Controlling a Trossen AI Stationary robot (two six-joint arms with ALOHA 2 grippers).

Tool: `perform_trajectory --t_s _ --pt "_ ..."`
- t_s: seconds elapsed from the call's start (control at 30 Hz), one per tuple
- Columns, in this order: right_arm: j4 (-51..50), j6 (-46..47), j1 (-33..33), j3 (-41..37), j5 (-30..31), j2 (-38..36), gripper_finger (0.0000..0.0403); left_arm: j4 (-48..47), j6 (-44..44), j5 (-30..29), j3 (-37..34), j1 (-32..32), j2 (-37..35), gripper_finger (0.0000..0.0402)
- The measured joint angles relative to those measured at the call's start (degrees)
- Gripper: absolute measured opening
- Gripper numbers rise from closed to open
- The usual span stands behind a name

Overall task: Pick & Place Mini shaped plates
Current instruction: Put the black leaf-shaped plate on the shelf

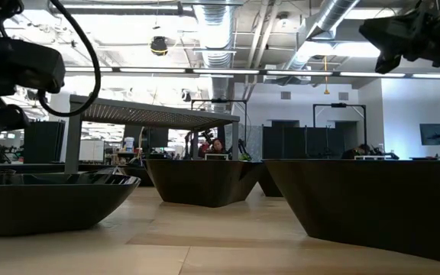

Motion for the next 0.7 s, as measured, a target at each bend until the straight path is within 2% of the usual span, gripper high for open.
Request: perform_trajectory --t_s 0.3,0.43,0.57,0.7 --pt "-1.1 0.0 0.0 0.0 0.0 0.0 0.0067 1.9 -3.0 -1.5 -3.2 -2.1 0.0 0.0095" --pt "-1.2 0.0 0.0 0.0 0.0 0.0 0.0067 2.5 -3.0 -1.9 -3.5 -2.3 0.0 0.0064" --pt "-1.9 0.0 0.0 0.0 0.0 0.0 0.0067 5.5 -2.4 -1.9 -3.5 -2.3 -0.1 0.0014" --pt "-2.3 0.0 0.0 0.0 0.0 0.0 0.0067 7.8 -0.5 -1.9 -3.5 -2.2 -0.1 0.0008"
